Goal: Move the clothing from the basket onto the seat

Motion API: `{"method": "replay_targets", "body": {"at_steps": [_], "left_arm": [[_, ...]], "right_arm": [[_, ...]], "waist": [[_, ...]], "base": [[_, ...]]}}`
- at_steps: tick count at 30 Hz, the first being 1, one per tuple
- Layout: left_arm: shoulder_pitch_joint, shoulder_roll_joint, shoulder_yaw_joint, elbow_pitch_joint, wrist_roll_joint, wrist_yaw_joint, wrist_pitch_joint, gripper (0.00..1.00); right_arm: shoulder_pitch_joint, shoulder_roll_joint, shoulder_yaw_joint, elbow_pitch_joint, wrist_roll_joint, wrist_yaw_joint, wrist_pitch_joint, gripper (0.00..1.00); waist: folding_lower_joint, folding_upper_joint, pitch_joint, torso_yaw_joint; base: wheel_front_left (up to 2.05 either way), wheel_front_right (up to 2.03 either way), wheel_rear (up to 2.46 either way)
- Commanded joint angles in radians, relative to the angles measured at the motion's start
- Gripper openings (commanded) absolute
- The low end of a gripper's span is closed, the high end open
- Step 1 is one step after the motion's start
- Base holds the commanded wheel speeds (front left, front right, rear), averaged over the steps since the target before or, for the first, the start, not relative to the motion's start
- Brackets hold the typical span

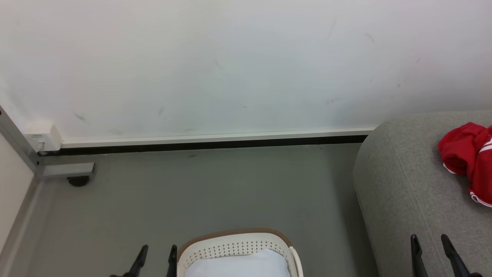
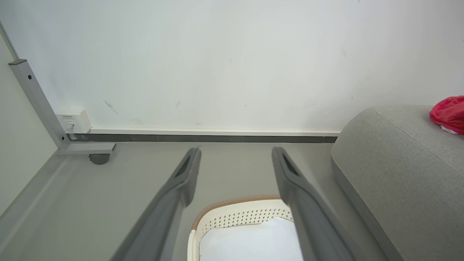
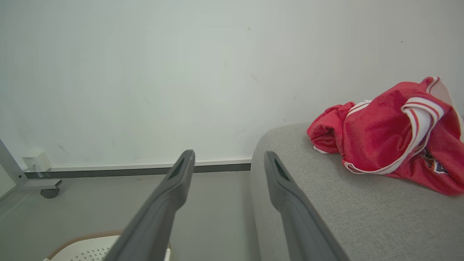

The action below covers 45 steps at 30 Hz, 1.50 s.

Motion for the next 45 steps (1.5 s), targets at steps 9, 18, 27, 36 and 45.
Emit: {"method": "replay_targets", "body": {"at_steps": [9,18,27,36,45], "left_arm": [[0.020,-0.025,0.043,0.009,0.039,-0.030,-0.001,1.00],[0.018,-0.039,0.062,0.018,0.057,-0.047,-0.001,1.00],[0.015,-0.051,0.063,0.055,0.034,-0.054,0.007,0.00],[-0.010,-0.050,0.092,0.051,-0.147,-0.068,0.055,0.00],[-0.030,-0.050,0.114,0.045,-0.308,-0.081,0.094,0.00]], "right_arm": [[-0.022,-0.002,0.022,0.034,0.018,-0.002,-0.003,1.00],[-0.036,-0.002,0.042,0.046,0.024,-0.002,-0.003,1.00],[-0.010,0.007,0.049,0.081,0.041,0.000,0.008,0.00],[-0.034,0.005,0.036,0.079,0.212,0.000,0.053,0.00],[-0.056,0.003,0.025,0.078,0.365,0.000,0.094,0.00]], "waist": [[0.0002,0.0000,-0.003,0.021],[0.0002,0.0000,-0.005,0.029],[0.0002,0.0000,-0.005,0.031],[0.0002,0.0000,-0.002,0.032],[0.0002,0.0000,0.000,0.033]], "base": [[0.00,0.00,0.00],[0.00,0.00,0.00],[0.00,0.00,0.00],[0.00,0.00,0.00],[0.00,0.00,0.00]]}}
